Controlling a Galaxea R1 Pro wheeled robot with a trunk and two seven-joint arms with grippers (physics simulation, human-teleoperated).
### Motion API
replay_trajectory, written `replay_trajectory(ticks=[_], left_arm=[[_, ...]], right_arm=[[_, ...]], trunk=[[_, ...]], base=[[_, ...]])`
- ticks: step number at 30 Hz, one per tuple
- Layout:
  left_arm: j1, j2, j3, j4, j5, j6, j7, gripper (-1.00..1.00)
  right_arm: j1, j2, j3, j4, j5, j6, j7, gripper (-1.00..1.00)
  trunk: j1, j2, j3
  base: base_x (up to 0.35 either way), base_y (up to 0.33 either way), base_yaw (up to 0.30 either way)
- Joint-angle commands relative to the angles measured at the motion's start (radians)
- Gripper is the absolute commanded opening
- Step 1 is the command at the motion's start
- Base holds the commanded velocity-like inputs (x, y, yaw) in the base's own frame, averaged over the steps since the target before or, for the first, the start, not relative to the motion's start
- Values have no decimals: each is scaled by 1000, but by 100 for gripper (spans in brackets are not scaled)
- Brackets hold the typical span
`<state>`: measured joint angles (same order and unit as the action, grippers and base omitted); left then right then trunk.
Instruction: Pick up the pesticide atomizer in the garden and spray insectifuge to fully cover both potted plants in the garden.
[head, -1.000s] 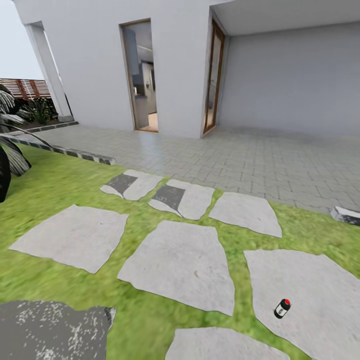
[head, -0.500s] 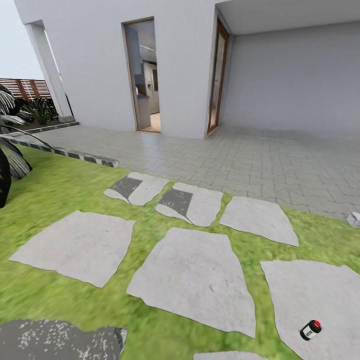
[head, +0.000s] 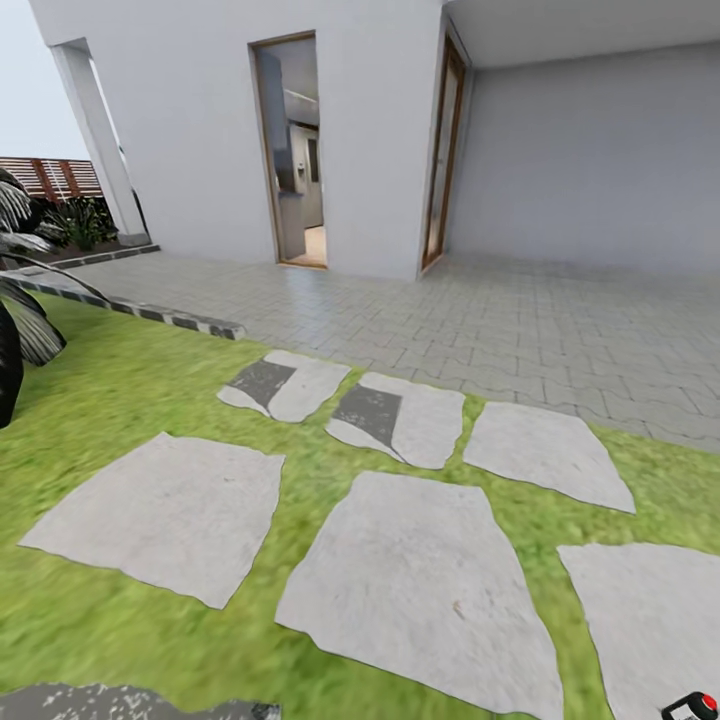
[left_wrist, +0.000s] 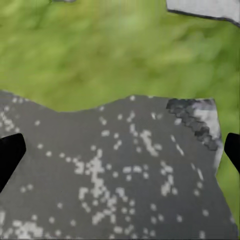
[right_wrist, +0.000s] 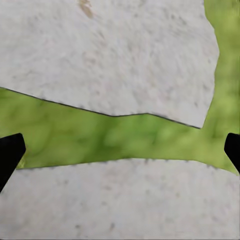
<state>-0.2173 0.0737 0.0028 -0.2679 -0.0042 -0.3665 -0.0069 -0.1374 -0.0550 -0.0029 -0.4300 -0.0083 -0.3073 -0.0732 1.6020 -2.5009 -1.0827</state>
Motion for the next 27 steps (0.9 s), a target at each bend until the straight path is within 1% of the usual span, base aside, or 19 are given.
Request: replay_trajectory(ticks=[1, 14, 21, 27], left_arm=[[-1, 0, 0, 1, 0, -3, -1, 100], [-1, 0, 0, 1, 0, -3, -1, 100], [-1, 0, 0, 1, 0, -3, -1, 100], [-1, 0, 0, 1, 0, -3, -1, 100]], right_arm=[[0, 0, 0, 0, 0, -3, -2, 100], [0, 1, 0, -1, -2, -3, 0, 100], [0, 1, 0, -1, -2, -3, 0, 100], [0, 1, 0, -1, -2, -3, 0, 100]], trunk=[[0, 0, -1], [0, 0, -1], [0, 0, 5], [0, 0, 8]], base=[[232, 240, 0], [232, 240, -6], [214, 240, -211], [136, 204, -257]])
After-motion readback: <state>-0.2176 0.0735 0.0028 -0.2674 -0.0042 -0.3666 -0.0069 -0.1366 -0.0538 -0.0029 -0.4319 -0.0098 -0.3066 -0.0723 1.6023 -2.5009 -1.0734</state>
